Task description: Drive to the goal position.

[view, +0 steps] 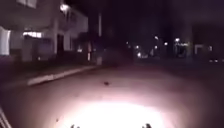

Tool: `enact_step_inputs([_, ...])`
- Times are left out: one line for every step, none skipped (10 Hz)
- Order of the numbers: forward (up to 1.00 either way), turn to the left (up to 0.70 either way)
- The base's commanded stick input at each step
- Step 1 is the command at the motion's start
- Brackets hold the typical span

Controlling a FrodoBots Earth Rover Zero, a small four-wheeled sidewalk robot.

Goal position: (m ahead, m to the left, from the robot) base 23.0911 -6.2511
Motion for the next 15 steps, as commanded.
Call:
enact_step_inputs([0.30,-0.60])
enact_step_inputs([0.30,-0.60])
enact_step_inputs([0.30,-0.60])
enact_step_inputs([0.30,-0.60])
enact_step_inputs([0.30,-0.60])
enact_step_inputs([0.30,-0.60])
enact_step_inputs([0.30,-0.60])
enact_step_inputs([0.30,-0.60])
enact_step_inputs([0.30,-0.35])
enact_step_inputs([0.30,-0.01])
enact_step_inputs([0.47,0.00])
enact_step_inputs([0.50,0.00])
enact_step_inputs([0.50,0.00])
enact_step_inputs([0.50,0.00])
enact_step_inputs([0.50,0.00])
